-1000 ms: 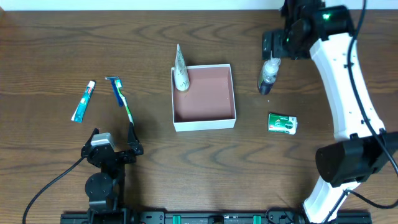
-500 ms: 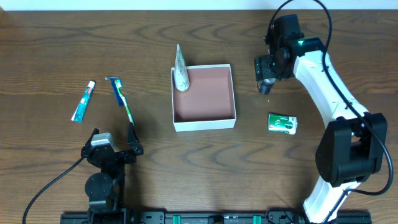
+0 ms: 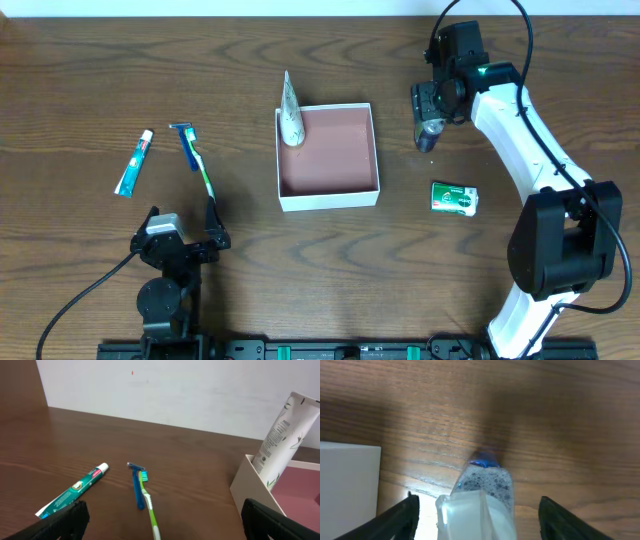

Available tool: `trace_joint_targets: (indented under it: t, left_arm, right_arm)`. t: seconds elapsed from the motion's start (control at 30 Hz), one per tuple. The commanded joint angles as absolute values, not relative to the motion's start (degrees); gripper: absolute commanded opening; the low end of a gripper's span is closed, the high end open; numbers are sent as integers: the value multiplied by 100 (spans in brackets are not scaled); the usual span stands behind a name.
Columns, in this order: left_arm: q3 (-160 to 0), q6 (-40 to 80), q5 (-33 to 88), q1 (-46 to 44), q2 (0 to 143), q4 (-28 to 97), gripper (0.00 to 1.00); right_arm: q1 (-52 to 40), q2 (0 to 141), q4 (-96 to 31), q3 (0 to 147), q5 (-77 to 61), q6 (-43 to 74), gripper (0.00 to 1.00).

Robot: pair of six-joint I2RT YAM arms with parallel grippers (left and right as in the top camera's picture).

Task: Pack container
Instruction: 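Release the tube and move the right gripper to the soap pump bottle, then grasp the soap pump bottle and place it in the box beside the tube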

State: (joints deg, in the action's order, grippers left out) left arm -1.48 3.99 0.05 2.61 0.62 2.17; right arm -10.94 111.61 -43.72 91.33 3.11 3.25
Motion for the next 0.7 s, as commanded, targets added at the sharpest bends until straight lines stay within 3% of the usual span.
trace_joint_targets:
  t: [0.0,0.53,0.67]
  left_arm:
    - [-23,303,-45,272,27,421,98]
    - [-23,303,-43,272,27,421,98]
    - [-23,303,-45,272,27,421,98]
  right_arm:
    - [-1076,11161,-4307,9131,414,266,66]
    - [-1083,10938,-4372,9356,405,270,34]
    - [-1083,10919,-4370,9358,405,270,20]
